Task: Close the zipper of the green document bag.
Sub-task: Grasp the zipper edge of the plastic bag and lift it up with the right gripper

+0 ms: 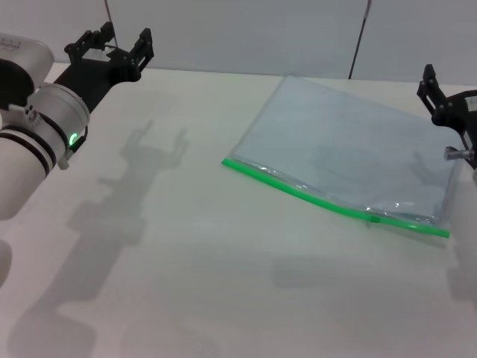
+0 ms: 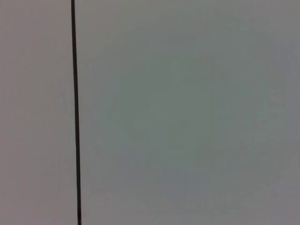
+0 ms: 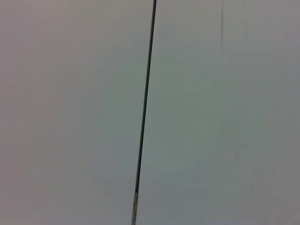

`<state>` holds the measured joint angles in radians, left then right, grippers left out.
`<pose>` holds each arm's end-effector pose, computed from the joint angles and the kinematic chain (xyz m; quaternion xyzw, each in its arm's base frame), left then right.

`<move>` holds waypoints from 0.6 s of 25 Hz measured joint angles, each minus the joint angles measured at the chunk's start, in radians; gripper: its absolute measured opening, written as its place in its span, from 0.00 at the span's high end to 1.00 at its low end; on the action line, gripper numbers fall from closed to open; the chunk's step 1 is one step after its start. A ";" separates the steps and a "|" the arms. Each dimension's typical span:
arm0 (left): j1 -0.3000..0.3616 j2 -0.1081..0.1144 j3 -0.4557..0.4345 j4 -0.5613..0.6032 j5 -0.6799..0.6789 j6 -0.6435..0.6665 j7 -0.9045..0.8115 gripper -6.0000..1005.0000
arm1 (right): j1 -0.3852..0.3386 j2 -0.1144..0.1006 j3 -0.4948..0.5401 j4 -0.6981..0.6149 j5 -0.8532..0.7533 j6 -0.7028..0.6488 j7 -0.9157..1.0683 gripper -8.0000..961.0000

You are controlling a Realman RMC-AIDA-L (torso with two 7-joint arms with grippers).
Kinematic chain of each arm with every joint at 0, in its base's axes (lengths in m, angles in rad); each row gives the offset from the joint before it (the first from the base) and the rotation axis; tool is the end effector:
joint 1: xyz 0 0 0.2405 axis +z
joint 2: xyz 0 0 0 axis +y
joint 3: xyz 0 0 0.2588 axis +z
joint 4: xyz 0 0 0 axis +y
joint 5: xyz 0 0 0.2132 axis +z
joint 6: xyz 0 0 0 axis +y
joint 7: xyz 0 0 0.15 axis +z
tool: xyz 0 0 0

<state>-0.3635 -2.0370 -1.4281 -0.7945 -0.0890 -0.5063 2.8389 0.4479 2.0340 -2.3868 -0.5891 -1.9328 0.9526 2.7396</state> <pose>-0.2547 0.4119 0.0070 -0.7367 -0.2440 -0.2915 0.5592 0.2664 0.3745 -0.0379 -0.6948 0.1966 0.2557 0.6428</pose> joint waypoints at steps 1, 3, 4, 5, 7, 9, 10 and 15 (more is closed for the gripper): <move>0.000 0.000 0.000 0.000 0.000 0.000 0.000 0.36 | 0.000 0.000 0.000 0.000 0.000 0.000 0.000 0.09; 0.000 0.000 0.000 0.000 0.000 0.000 0.000 0.36 | 0.001 0.000 -0.001 0.000 0.000 0.000 0.000 0.09; 0.000 0.000 0.000 0.000 0.000 0.000 0.000 0.36 | 0.001 0.000 -0.001 0.000 0.000 0.000 0.000 0.09; 0.000 0.000 0.000 0.000 0.000 0.000 0.000 0.36 | 0.001 0.000 -0.001 0.000 0.000 0.000 0.000 0.09; 0.000 0.000 0.000 0.001 0.000 0.000 0.000 0.36 | 0.001 0.000 -0.001 0.000 0.000 0.000 0.000 0.09; 0.000 0.000 0.000 0.001 0.000 0.000 0.000 0.36 | 0.001 0.000 -0.002 0.000 0.000 0.000 0.000 0.09; 0.000 0.000 0.000 0.001 0.000 0.000 0.000 0.36 | 0.002 0.000 -0.002 0.000 0.000 -0.001 0.000 0.09; 0.000 0.001 0.000 0.002 0.000 -0.001 -0.002 0.36 | 0.002 0.000 -0.002 0.000 0.000 -0.001 0.000 0.09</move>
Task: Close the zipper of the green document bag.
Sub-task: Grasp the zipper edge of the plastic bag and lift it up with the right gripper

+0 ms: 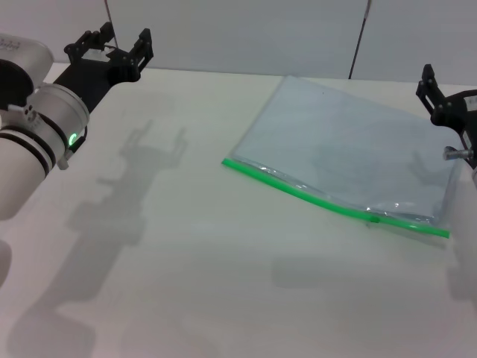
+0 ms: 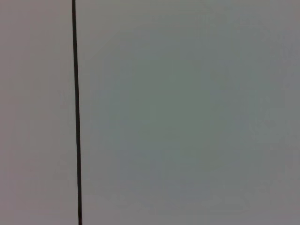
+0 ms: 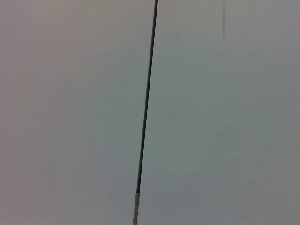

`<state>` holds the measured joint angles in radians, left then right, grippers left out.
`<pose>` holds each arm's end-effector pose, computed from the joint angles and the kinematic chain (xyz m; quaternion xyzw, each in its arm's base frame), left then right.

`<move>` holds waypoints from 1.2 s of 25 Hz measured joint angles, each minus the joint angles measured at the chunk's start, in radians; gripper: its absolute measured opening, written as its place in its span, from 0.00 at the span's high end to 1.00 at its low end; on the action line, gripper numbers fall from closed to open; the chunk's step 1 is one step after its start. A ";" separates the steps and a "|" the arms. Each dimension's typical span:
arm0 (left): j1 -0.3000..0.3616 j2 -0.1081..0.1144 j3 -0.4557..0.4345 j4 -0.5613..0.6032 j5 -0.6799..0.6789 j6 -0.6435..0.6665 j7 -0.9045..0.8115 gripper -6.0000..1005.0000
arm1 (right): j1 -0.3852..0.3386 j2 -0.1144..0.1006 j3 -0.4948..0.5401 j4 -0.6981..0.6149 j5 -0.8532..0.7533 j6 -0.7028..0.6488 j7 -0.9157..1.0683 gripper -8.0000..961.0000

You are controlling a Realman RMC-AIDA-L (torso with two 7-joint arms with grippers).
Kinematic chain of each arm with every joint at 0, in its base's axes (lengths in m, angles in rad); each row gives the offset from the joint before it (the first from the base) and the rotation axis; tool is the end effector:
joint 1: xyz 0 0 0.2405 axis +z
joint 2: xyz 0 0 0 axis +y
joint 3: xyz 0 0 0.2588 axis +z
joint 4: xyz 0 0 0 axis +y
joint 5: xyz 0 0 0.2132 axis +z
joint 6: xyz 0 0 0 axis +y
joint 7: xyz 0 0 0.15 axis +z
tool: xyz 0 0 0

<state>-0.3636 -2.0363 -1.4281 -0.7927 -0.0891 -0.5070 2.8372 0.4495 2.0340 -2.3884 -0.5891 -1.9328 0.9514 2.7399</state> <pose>-0.2553 0.4118 0.0071 -0.7366 -0.2447 -0.2914 0.5592 0.2658 0.3747 -0.0384 -0.6958 0.1962 0.2558 0.6419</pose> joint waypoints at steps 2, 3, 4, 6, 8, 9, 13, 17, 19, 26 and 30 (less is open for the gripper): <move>0.000 0.000 0.000 0.000 -0.001 0.000 0.000 0.36 | 0.000 0.000 0.000 0.000 0.000 0.000 0.000 0.09; -0.001 0.000 0.000 0.002 -0.002 -0.001 -0.002 0.36 | 0.000 0.000 -0.002 0.000 0.000 -0.003 0.000 0.09; -0.001 0.001 0.000 0.002 -0.002 -0.001 -0.002 0.37 | 0.000 0.000 -0.003 -0.001 0.000 -0.006 0.000 0.09; -0.002 0.001 0.000 0.007 -0.002 -0.001 -0.003 0.37 | 0.001 -0.001 -0.007 -0.005 -0.001 -0.026 0.000 0.09; -0.002 0.001 0.000 0.012 -0.001 0.001 -0.003 0.37 | -0.002 -0.002 -0.010 -0.019 -0.003 -0.064 -0.001 0.09; -0.001 0.001 0.000 0.013 -0.001 0.002 -0.003 0.37 | -0.007 -0.003 -0.011 -0.028 -0.003 -0.088 -0.003 0.09; 0.008 0.003 0.000 0.022 0.000 0.007 -0.004 0.37 | -0.056 -0.049 0.012 -0.141 -0.009 -0.307 -0.025 0.09; 0.011 0.005 0.010 0.016 0.002 0.029 -0.005 0.37 | -0.101 -0.120 0.047 -0.270 -0.010 -0.461 -0.068 0.09; 0.009 0.005 0.012 0.013 0.002 0.035 -0.006 0.37 | -0.125 -0.160 0.063 -0.346 -0.013 -0.526 -0.108 0.09; 0.007 0.005 0.012 0.013 0.002 0.036 -0.006 0.38 | -0.262 -0.207 0.240 -0.625 -0.145 -0.819 -0.324 0.09; 0.005 0.005 0.014 0.012 0.002 0.039 -0.006 0.38 | -0.358 -0.145 0.382 -0.735 -0.262 -1.002 -0.438 0.09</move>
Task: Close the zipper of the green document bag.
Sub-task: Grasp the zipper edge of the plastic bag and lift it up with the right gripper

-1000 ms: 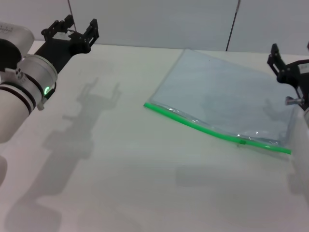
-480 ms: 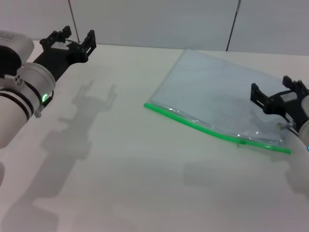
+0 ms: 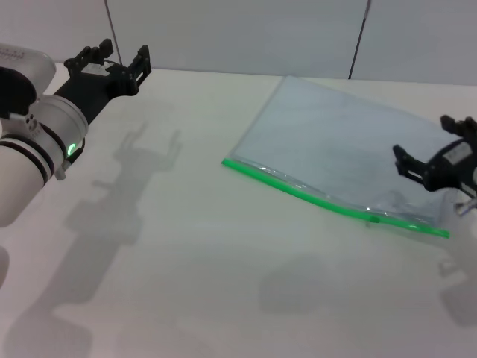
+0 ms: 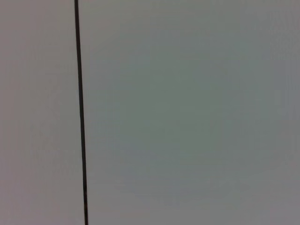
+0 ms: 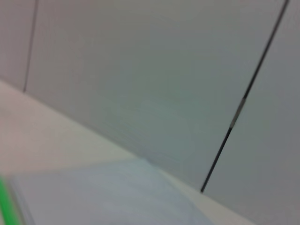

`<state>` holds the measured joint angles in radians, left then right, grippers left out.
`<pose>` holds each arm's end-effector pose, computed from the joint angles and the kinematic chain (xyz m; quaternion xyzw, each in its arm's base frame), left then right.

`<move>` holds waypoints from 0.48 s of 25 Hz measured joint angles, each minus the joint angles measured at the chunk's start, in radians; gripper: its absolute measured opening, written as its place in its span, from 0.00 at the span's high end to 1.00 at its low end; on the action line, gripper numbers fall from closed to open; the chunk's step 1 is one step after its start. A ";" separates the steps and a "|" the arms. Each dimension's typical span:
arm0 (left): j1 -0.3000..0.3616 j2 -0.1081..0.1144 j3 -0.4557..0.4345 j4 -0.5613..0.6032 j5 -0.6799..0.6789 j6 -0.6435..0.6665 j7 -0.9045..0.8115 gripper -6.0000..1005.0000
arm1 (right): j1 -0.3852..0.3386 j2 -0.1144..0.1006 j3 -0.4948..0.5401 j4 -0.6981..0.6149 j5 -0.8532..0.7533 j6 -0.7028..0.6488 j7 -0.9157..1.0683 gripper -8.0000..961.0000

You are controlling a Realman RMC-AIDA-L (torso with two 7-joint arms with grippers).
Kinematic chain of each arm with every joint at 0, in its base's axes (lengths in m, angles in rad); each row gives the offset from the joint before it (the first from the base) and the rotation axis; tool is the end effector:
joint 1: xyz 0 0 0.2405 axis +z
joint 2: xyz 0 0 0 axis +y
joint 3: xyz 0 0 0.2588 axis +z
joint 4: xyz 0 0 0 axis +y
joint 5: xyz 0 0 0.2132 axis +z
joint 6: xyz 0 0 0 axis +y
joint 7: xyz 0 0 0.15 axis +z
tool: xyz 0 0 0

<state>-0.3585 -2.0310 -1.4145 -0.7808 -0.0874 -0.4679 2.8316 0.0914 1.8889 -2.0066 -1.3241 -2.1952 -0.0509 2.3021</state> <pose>-0.2661 0.4089 0.0016 -0.7426 -0.2601 -0.2681 0.5558 0.2560 0.3403 -0.0156 -0.8523 0.1634 0.0697 0.4920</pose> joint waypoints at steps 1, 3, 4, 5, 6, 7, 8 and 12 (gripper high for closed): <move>0.000 0.000 0.000 0.000 0.000 0.001 0.000 0.38 | -0.022 0.023 0.040 -0.023 -0.022 -0.049 -0.029 0.09; 0.000 0.000 0.000 0.000 0.000 0.005 0.000 0.38 | -0.050 0.070 0.120 -0.055 -0.053 -0.145 -0.097 0.09; 0.000 0.000 0.000 -0.001 0.000 0.006 -0.001 0.38 | -0.059 0.096 0.165 -0.068 -0.062 -0.196 -0.136 0.09; 0.000 0.000 0.000 -0.001 0.000 0.006 -0.001 0.38 | -0.065 0.117 0.199 -0.076 -0.066 -0.249 -0.179 0.09; 0.001 0.001 0.000 -0.001 0.000 0.006 -0.001 0.38 | -0.068 0.132 0.224 -0.083 -0.068 -0.288 -0.212 0.09; 0.001 0.001 0.000 -0.001 0.000 0.006 -0.001 0.38 | -0.070 0.139 0.239 -0.087 -0.066 -0.325 -0.241 0.09; 0.001 0.001 0.001 -0.001 0.000 0.006 -0.001 0.38 | -0.072 0.140 0.245 -0.099 -0.064 -0.379 -0.268 0.09; 0.005 0.002 0.001 -0.002 0.000 0.007 -0.006 0.38 | -0.084 0.137 0.244 -0.146 -0.083 -0.474 -0.290 0.09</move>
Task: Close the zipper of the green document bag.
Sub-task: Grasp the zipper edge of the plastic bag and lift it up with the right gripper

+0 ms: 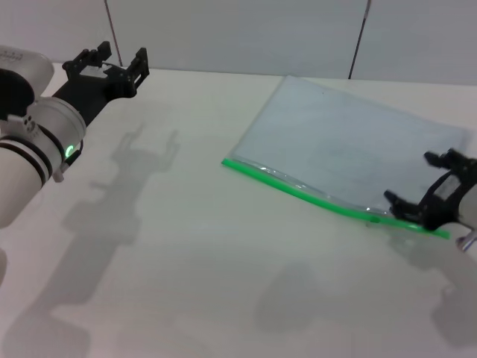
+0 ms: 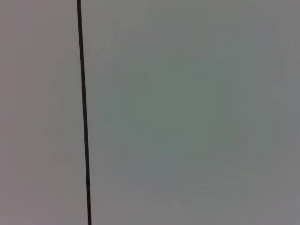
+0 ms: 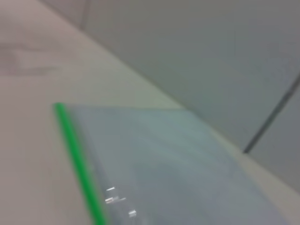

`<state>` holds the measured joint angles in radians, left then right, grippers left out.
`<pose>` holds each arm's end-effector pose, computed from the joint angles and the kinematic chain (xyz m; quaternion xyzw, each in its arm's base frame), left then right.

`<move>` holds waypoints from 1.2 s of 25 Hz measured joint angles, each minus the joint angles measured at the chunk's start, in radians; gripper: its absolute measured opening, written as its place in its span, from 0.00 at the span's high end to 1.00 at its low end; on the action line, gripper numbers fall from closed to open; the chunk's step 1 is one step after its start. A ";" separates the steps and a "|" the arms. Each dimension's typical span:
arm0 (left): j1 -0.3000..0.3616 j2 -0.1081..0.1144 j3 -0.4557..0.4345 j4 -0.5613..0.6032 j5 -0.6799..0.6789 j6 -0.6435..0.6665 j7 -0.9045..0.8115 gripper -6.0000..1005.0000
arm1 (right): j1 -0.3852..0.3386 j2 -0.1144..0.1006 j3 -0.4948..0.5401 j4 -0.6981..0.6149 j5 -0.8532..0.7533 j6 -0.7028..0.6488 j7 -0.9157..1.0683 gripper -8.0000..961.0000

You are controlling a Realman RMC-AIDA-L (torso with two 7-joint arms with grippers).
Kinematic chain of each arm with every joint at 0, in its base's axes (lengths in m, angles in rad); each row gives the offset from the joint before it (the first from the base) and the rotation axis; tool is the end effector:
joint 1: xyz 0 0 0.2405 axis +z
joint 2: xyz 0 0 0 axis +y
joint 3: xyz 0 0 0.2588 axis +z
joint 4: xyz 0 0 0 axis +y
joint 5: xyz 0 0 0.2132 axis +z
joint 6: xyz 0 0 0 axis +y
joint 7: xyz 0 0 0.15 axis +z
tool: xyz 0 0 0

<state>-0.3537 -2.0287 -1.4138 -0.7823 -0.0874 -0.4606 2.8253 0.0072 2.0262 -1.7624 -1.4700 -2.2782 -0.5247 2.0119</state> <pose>-0.2690 0.4079 0.0020 -0.7418 -0.2653 -0.2655 0.5558 0.2519 0.3212 -0.0178 -0.9022 0.1231 -0.0157 0.4132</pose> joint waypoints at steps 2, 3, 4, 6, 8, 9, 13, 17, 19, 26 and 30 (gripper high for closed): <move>0.001 0.001 -0.004 0.000 0.000 0.001 -0.003 0.38 | -0.015 0.001 0.001 -0.044 -0.032 -0.056 -0.016 0.09; 0.002 0.002 -0.006 0.000 0.000 0.002 -0.004 0.38 | -0.024 0.002 0.002 -0.063 -0.061 -0.079 -0.021 0.09; 0.003 0.003 -0.008 0.000 0.000 0.002 -0.004 0.39 | -0.032 0.003 -0.001 -0.077 -0.091 -0.094 -0.026 0.09; 0.003 0.003 -0.011 0.003 0.000 0.002 -0.004 0.39 | -0.049 0.004 -0.021 -0.098 -0.175 -0.107 -0.031 0.09; 0.003 0.004 -0.014 0.004 -0.001 0.002 -0.004 0.39 | -0.052 0.004 -0.030 -0.099 -0.205 -0.107 -0.033 0.09; 0.003 0.005 -0.015 0.006 -0.002 0.002 -0.004 0.39 | -0.054 0.004 -0.038 -0.097 -0.234 -0.103 -0.033 0.09; 0.002 0.007 -0.016 0.011 -0.006 0.002 -0.005 0.39 | -0.056 0.005 -0.056 -0.080 -0.308 -0.093 -0.035 0.09; 0.001 0.007 -0.019 0.018 -0.008 0.002 -0.006 0.39 | -0.054 0.006 -0.063 -0.062 -0.367 -0.093 -0.035 0.09; 0.003 0.007 -0.024 0.018 -0.009 0.002 -0.006 0.39 | -0.050 0.007 -0.071 -0.043 -0.410 -0.088 -0.035 0.09; 0.009 0.007 -0.030 0.020 -0.009 0.002 -0.008 0.40 | -0.041 0.010 -0.124 0.026 -0.592 0.035 0.031 0.10; 0.009 0.007 -0.030 0.018 -0.009 0.002 -0.008 0.40 | -0.041 0.010 -0.131 0.048 -0.615 0.094 0.052 0.10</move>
<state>-0.3451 -2.0218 -1.4438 -0.7640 -0.0968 -0.4587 2.8176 -0.0339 2.0359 -1.8934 -1.4220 -2.8929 -0.4302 2.0635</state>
